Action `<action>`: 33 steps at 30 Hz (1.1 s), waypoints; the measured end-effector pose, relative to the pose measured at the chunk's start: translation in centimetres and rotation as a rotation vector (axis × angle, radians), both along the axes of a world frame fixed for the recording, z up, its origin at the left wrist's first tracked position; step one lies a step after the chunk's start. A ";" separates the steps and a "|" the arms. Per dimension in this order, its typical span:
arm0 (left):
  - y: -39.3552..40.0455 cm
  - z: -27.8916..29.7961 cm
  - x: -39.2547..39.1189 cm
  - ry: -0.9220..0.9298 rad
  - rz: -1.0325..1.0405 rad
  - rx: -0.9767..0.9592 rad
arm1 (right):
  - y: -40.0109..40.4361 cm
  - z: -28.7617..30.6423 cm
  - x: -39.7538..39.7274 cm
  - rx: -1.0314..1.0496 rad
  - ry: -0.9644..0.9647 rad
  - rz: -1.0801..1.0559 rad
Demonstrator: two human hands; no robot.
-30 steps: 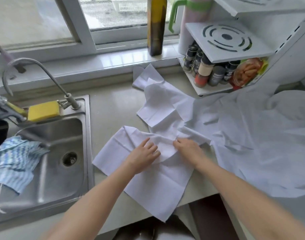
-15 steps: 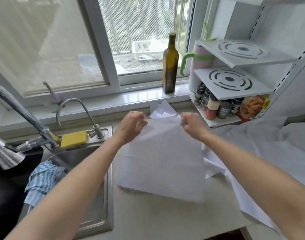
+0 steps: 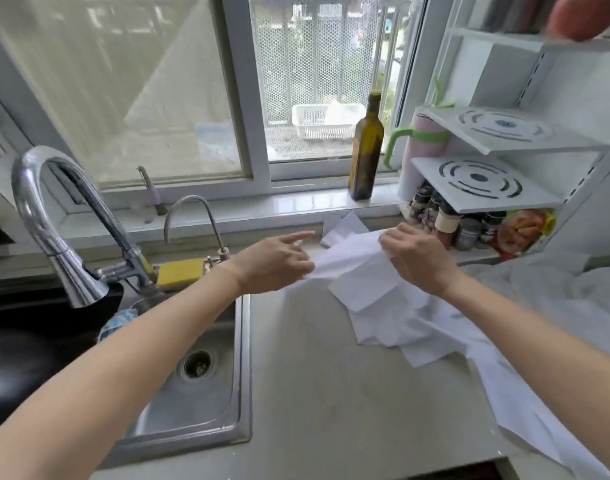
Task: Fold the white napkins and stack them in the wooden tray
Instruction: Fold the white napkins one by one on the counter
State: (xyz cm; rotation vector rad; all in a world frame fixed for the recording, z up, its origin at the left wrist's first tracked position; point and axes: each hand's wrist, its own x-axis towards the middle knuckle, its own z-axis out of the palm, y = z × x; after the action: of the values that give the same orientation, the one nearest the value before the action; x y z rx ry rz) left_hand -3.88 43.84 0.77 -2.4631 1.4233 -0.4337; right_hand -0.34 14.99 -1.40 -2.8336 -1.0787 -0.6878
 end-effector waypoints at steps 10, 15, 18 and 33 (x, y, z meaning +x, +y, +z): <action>-2.7 -12.0 -7.5 0.803 0.543 0.320 | -0.4 -8.8 -7.5 -0.325 1.074 -0.236; -3.9 -13.5 -10.2 1.084 0.600 0.489 | 0.1 -10.3 -9.4 -0.438 1.250 -0.227; -4.2 -13.6 -10.7 1.218 0.579 0.551 | 0.3 -11.0 -10.0 -0.547 1.346 -0.244; -3.2 -15.8 -8.7 1.351 0.977 -0.132 | -2.1 -13.6 -9.1 -0.219 1.371 -0.338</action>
State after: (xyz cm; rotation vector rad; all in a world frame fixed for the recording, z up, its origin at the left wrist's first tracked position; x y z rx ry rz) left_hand -12.55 40.64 -15.05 -3.1548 0.1106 1.5694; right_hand -9.42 12.88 -15.02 -2.6028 -0.3914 1.2919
